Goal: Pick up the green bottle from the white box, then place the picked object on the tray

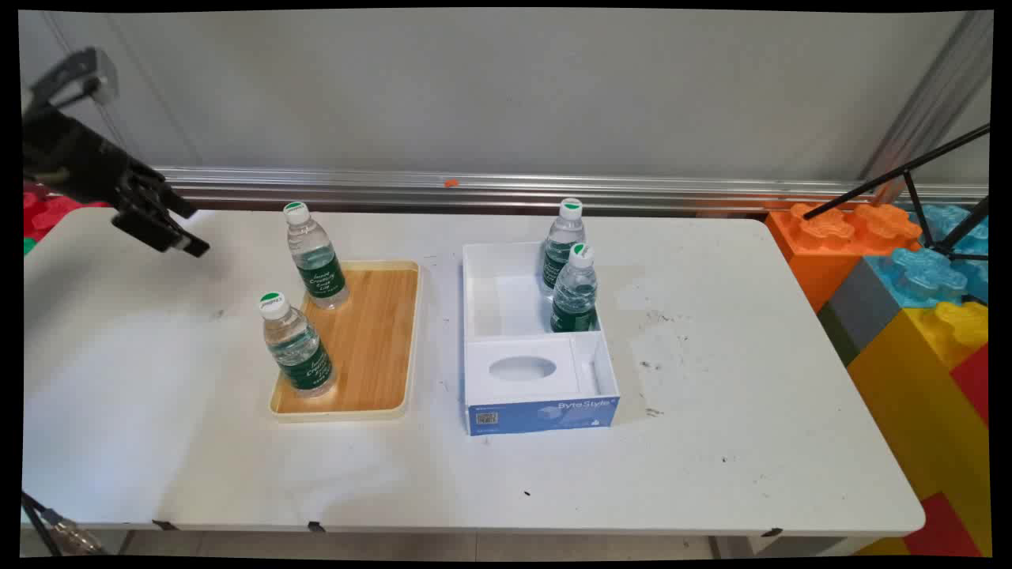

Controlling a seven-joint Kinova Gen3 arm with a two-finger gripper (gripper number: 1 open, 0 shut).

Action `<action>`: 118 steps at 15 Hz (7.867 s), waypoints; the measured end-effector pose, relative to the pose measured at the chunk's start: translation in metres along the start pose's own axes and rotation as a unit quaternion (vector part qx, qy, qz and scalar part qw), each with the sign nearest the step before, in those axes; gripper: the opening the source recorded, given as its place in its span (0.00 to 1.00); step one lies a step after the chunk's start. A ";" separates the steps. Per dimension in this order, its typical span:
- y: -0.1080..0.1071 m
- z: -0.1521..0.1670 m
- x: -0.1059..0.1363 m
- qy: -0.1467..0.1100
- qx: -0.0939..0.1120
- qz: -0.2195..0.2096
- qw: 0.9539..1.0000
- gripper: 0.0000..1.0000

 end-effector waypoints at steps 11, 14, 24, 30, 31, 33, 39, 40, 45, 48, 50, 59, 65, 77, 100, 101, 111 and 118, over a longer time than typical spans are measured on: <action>0.056 -0.044 0.087 0.094 -0.055 0.055 0.993 1.00; 0.062 -0.033 0.102 0.121 -0.074 0.067 0.988 1.00; 0.072 0.047 0.112 0.173 -0.132 0.086 0.972 1.00; 0.085 0.099 0.123 0.196 -0.152 0.082 0.965 1.00; 0.085 0.107 0.125 0.198 -0.152 0.081 0.965 1.00; 0.084 0.123 0.129 0.200 -0.149 0.081 0.965 1.00; 0.080 0.166 0.138 0.202 -0.142 0.072 0.966 1.00; 0.081 0.173 0.140 0.204 -0.142 0.069 0.966 1.00; 0.094 0.199 0.156 0.213 -0.149 0.057 0.964 1.00; 0.103 0.214 0.165 0.216 -0.155 0.049 0.963 1.00; 0.110 0.222 0.170 0.218 -0.160 0.045 0.962 1.00; 0.144 0.249 0.187 0.220 -0.177 0.027 0.959 1.00; 0.152 0.271 0.191 0.216 -0.175 0.025 0.960 1.00; 0.160 0.311 0.204 0.220 -0.167 0.023 0.961 1.00; 0.165 0.342 0.215 0.223 -0.155 0.004 0.962 0.00; 0.166 0.341 0.215 0.221 -0.156 0.005 0.963 0.00; 0.171 0.303 0.205 0.220 -0.167 -0.004 0.961 0.00; 0.176 0.269 0.222 0.237 -0.169 -0.007 0.957 0.00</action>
